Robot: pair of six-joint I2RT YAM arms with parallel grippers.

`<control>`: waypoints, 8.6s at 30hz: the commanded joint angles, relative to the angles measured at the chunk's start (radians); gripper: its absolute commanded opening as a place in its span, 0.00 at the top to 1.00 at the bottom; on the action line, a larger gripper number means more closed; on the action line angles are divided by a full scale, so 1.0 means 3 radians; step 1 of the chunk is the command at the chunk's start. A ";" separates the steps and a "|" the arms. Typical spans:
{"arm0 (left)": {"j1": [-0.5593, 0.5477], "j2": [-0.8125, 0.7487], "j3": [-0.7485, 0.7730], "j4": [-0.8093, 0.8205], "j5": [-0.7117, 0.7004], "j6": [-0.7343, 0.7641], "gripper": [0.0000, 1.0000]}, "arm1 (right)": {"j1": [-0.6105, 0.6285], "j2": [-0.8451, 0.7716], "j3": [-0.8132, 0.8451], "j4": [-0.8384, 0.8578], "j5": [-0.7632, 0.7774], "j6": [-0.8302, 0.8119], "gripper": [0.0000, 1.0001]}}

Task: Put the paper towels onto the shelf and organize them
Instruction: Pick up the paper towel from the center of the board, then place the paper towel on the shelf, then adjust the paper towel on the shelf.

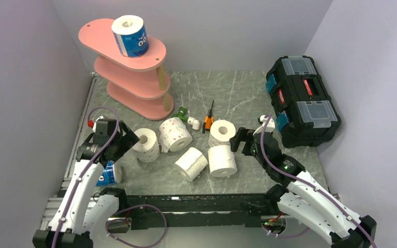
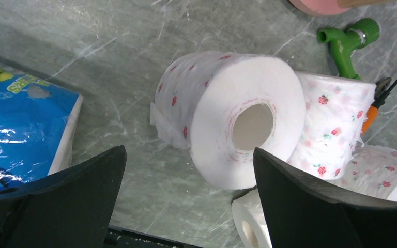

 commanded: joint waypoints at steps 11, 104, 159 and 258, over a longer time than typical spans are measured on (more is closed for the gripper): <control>0.0029 0.0017 -0.0137 0.0199 0.0204 -0.0140 0.02 | -0.0003 0.0052 -0.0006 0.0104 0.0042 0.0017 0.01; 0.0160 0.1269 0.2357 0.0346 -0.0156 -0.0285 0.75 | -0.0006 0.0063 -0.0012 0.0083 0.0088 0.0018 0.01; 0.0215 0.1797 0.2533 0.0713 0.0224 -0.0584 0.47 | -0.0006 0.0051 -0.0022 0.0064 0.0155 0.0017 0.01; -0.0509 0.1223 0.0288 0.3848 -0.1046 0.1646 0.01 | -0.0006 0.0082 -0.0061 0.0103 0.0100 0.0007 0.01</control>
